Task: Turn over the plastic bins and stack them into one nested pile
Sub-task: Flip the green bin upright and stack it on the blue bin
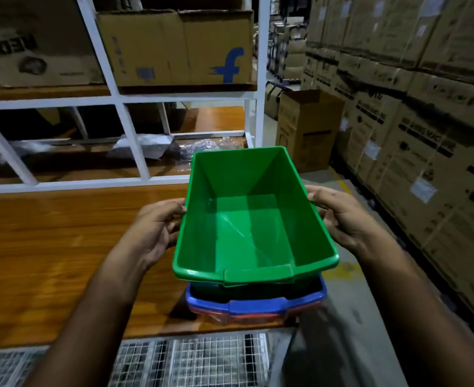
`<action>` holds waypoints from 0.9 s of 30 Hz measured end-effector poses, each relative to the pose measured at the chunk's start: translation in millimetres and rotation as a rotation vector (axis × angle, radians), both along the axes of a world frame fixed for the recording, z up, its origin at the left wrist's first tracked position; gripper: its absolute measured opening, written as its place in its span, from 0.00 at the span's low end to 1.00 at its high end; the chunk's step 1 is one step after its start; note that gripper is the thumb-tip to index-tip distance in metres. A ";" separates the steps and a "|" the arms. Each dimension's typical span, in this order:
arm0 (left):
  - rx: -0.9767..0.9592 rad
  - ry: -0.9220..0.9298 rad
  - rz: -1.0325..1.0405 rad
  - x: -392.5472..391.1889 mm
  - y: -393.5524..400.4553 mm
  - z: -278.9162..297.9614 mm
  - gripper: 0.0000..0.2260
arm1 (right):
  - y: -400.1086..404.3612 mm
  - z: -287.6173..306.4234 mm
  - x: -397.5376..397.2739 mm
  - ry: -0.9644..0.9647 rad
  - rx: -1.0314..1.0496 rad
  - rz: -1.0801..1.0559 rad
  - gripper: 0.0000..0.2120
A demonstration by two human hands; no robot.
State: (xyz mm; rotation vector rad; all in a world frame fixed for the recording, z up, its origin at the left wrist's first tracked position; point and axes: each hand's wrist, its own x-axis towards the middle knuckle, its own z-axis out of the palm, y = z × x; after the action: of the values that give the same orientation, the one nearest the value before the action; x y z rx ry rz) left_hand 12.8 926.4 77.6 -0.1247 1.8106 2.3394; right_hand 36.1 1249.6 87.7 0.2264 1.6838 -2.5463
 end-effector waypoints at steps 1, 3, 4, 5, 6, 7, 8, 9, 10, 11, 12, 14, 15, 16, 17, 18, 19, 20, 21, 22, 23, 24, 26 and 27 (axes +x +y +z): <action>-0.015 -0.023 -0.005 1.7 0.8 -6.1 0.19 | 1.9 -9.2 -2.5 -0.008 0.011 -0.007 0.14; -0.056 -0.059 -0.018 5.6 3.5 -16.5 0.14 | 3.9 -25.3 -4.9 -0.032 0.022 -0.013 0.16; -0.077 -0.069 -0.016 7.3 4.6 -20.5 0.13 | 4.8 -33.0 -5.1 -0.044 0.024 -0.015 0.16; -0.100 -0.074 -0.011 8.1 5.0 -23.7 0.12 | 4.9 -38.2 -3.4 -0.053 0.035 -0.014 0.16; -0.125 -0.079 -0.006 8.6 5.1 -26.1 0.12 | 5.6 -42.4 -2.1 -0.058 0.052 -0.012 0.15; -0.151 -0.081 -0.004 9.0 4.5 -28.3 0.11 | 5.8 -45.2 -1.0 -0.056 0.070 -0.006 0.15; -0.168 -0.083 -0.003 9.5 4.0 -30.3 0.10 | 6.2 -47.1 0.2 -0.049 0.095 -0.003 0.14; -0.179 -0.085 -0.001 10.3 4.4 -31.3 0.10 | 6.6 -47.6 1.5 -0.041 0.127 -0.006 0.12; -0.186 -0.085 0.001 11.3 5.0 -32.0 0.09 | 7.7 -47.7 2.4 -0.036 0.168 -0.022 0.10; -0.189 -0.083 0.000 12.5 5.9 -32.5 0.09 | 8.6 -47.0 3.4 -0.033 0.212 -0.043 0.09; -0.186 -0.081 -0.004 13.6 6.3 -33.1 0.09 | 10.4 -47.0 3.7 -0.028 0.253 -0.062 0.09; -0.178 -0.079 -0.013 15.3 6.1 -35.3 0.10 | 13.3 -48.3 4.9 -0.017 0.288 -0.071 0.10; -0.177 -0.077 -0.014 15.7 5.2 -36.7 0.10 | 13.8 -49.2 5.9 -0.014 0.285 -0.063 0.10; -0.178 -0.076 -0.013 16.2 4.2 -37.9 0.10 | 14.4 -50.9 6.9 -0.015 0.279 -0.055 0.10; -0.181 -0.075 -0.013 16.7 3.8 -38.9 0.11 | 14.6 -52.8 7.6 -0.018 0.271 -0.050 0.10; -0.187 -0.073 -0.015 17.3 3.4 -39.6 0.10 | 15.0 -54.2 8.3 -0.018 0.264 -0.048 0.10; -0.190 -0.070 -0.017 18.3 4.4 -39.5 0.10 | 15.1 -54.9 8.9 -0.016 0.260 -0.046 0.11; -0.196 -0.067 -0.014 19.1 5.2 -38.8 0.10 | 15.0 -55.2 9.3 -0.012 0.260 -0.045 0.11; -0.200 -0.064 -0.013 20.5 6.8 -37.1 0.09 | 14.6 -54.9 9.5 -0.009 0.267 -0.047 0.11; -0.207 -0.065 -0.009 21.7 7.5 -35.1 0.09 | 14.5 -54.0 9.9 -0.006 0.278 -0.053 0.11; -0.211 -0.068 -0.007 22.6 7.8 -32.9 0.09 | 14.1 -52.7 10.6 -0.003 0.294 -0.060 0.11; -0.222 -0.069 -0.007 23.5 6.9 -31.0 0.10 | 14.2 -51.4 11.5 0.002 0.318 -0.066 0.11; -0.266 -0.064 -0.006 26.2 2.4 -28.4 0.12 | 13.3 -48.3 14.0 0.014 0.390 -0.070 0.12; -0.301 -0.052 -0.006 28.6 -0.7 -27.8 0.12 | 12.8 -47.3 15.6 0.014 0.439 -0.078 0.12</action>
State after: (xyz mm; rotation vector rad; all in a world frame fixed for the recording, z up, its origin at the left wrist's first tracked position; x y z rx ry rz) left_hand 41.4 925.7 49.8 -0.2176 2.1206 2.0233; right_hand 51.7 1262.4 40.4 0.3043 2.2626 -2.1952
